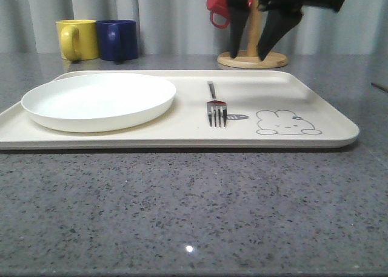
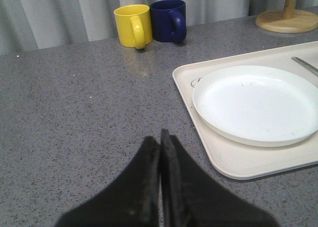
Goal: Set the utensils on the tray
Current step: 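Raise the right gripper away from the tray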
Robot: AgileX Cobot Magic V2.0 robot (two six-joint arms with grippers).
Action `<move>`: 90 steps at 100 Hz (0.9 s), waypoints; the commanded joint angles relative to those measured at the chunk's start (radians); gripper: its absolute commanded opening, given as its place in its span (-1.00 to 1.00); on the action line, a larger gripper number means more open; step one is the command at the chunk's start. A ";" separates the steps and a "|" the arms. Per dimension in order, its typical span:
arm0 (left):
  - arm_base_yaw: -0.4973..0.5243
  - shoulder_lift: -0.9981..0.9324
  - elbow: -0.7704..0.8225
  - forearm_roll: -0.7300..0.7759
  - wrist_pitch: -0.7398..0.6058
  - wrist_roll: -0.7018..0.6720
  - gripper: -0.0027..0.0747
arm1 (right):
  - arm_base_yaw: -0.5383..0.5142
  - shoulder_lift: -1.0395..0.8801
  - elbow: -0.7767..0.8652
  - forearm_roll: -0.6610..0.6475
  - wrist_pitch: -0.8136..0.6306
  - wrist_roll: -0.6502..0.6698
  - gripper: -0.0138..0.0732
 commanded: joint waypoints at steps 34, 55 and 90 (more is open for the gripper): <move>-0.002 0.011 -0.025 -0.003 -0.076 -0.006 -0.98 | -0.215 -0.147 -0.032 -0.135 0.273 -0.247 0.02; -0.002 0.011 -0.025 -0.003 -0.076 -0.006 -0.98 | -0.425 -0.146 -0.032 -0.005 0.292 -0.350 0.02; -0.002 0.011 -0.025 -0.003 -0.076 -0.006 -0.98 | -0.577 -0.058 -0.031 0.128 0.328 -0.533 0.02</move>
